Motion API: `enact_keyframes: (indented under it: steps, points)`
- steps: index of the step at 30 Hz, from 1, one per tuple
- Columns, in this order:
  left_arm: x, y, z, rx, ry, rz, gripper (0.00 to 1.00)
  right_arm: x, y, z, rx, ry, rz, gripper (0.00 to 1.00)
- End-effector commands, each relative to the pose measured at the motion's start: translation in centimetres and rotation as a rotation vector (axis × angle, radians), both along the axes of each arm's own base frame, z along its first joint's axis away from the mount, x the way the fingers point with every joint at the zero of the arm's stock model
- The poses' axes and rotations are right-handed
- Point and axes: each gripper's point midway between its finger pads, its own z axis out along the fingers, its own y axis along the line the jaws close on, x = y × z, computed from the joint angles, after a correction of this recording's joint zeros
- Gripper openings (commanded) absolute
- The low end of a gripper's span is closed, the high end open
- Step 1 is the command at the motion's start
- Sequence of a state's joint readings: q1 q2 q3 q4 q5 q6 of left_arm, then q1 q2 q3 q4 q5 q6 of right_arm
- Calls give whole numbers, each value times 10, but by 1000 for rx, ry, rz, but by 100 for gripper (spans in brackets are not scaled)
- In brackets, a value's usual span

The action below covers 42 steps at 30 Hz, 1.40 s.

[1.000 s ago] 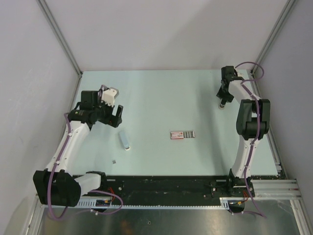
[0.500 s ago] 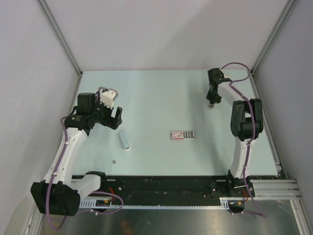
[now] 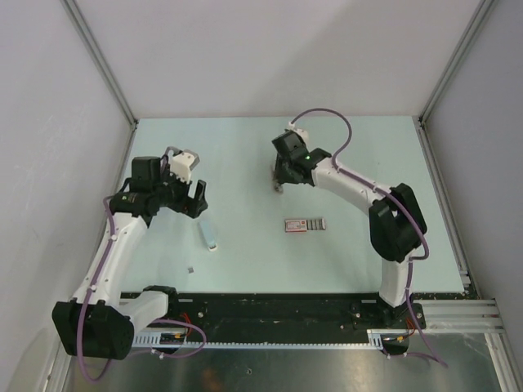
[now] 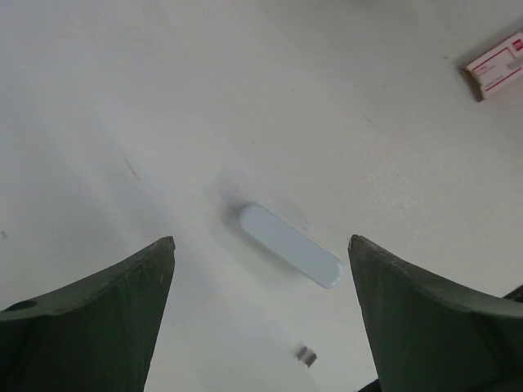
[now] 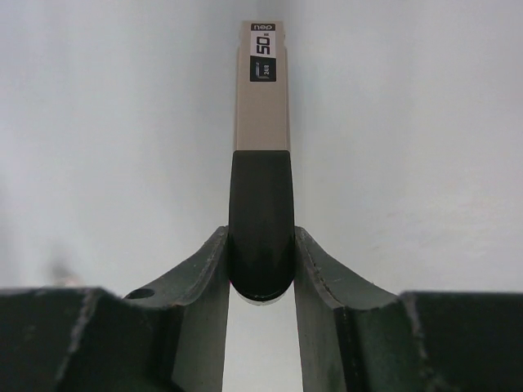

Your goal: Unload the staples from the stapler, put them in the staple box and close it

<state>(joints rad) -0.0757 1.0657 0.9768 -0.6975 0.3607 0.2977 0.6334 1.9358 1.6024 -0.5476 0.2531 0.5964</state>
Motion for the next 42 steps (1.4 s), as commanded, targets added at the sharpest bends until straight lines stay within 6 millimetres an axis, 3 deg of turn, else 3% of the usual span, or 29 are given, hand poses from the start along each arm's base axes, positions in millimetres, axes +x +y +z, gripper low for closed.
enact_keyframes:
  steps: [1,5,9,13,20,26,29,33,38,42]
  points:
    - [-5,-31,-5,-138,73,-70,92,-17,70,66,314,-131,28,0]
    - [-4,-50,-21,-207,184,-103,94,-46,121,71,406,-143,60,0]
    - [1,-59,-31,-246,250,-118,94,-62,146,65,448,-130,52,0]
    - [6,-68,-38,-289,291,-129,95,-70,157,64,482,-118,24,0]
    - [15,-85,-45,-310,306,-160,94,-79,172,80,555,-139,11,0]
    - [23,-87,-54,-285,306,-165,88,-90,177,78,562,-133,11,0]
    - [29,-88,-58,-274,300,-175,81,-95,178,75,574,-122,14,0]
    - [37,-87,-60,-253,283,-198,63,-99,176,74,581,-117,16,0]
    - [34,-89,-61,-252,269,-241,37,-103,172,76,594,-109,17,0]
    - [28,-92,-60,-267,264,-279,26,-105,170,77,613,-111,16,0]
